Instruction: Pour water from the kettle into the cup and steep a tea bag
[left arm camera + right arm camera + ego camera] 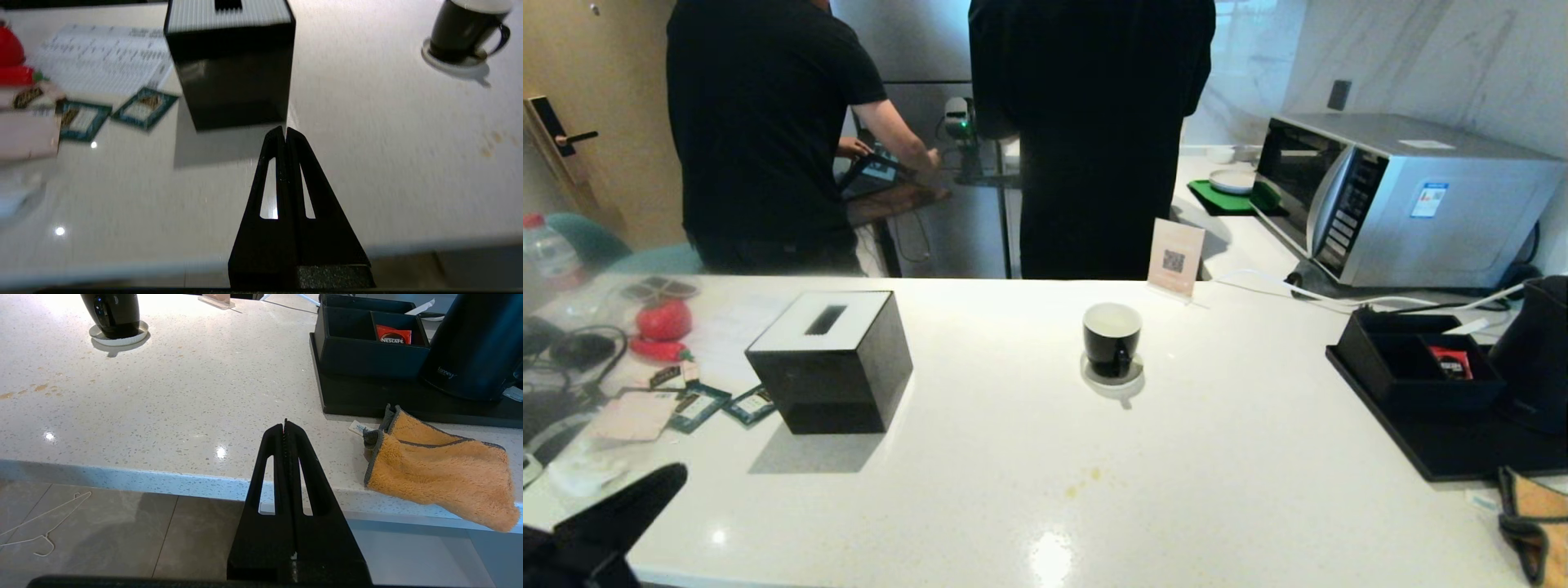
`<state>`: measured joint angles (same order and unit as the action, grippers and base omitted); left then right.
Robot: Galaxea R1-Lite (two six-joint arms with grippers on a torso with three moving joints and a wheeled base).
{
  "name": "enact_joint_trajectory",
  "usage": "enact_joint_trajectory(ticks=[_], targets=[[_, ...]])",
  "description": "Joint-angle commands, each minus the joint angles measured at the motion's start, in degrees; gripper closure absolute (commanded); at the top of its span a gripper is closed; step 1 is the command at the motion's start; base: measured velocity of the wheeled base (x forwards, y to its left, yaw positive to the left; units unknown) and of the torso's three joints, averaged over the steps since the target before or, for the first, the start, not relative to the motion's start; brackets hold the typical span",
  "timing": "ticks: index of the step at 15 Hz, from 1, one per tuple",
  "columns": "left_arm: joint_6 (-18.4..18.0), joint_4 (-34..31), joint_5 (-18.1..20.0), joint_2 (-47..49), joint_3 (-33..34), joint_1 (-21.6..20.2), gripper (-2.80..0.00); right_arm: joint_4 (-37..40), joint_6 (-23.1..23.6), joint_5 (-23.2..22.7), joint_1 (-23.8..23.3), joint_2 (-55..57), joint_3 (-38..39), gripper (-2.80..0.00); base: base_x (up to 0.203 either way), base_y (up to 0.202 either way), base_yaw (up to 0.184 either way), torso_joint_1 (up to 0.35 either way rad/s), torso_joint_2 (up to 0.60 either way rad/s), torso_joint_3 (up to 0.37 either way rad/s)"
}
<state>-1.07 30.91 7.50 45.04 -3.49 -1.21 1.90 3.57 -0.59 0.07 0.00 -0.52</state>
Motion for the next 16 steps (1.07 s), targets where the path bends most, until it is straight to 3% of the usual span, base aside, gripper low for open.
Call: enact_joint_trajectory(ticks=[1,4,6,13,16], targets=[[0.0,-12.8,0.0,-18.0,2.3,-1.4,0.0,0.0,0.0,0.0,0.0,0.1,0.0,0.0,0.0,0.0,0.0,0.0,0.0,0.0],[-0.4,-25.5,-3.9,-29.3,2.9,-2.2,0.0,0.0,-0.1,0.0,0.0,0.0,0.0,0.0,0.0,0.0,0.0,0.0,0.0,0.0],[-2.2,-30.8,-6.4,-29.6,3.5,-2.5,0.0,0.0,-0.1,0.0,0.0,0.0,0.0,0.0,0.0,0.0,0.0,0.0,0.0,0.0],[0.9,-30.8,-6.9,-32.6,3.5,0.3,0.0,0.0,0.0,0.0,0.0,0.1,0.0,0.0,0.0,0.0,0.0,0.0,0.0,0.0],[2.1,-30.9,-7.1,-40.8,3.5,1.0,0.0,0.0,-0.1,0.0,0.0,0.0,0.0,0.0,0.0,0.0,0.0,0.0,0.0,0.0]])
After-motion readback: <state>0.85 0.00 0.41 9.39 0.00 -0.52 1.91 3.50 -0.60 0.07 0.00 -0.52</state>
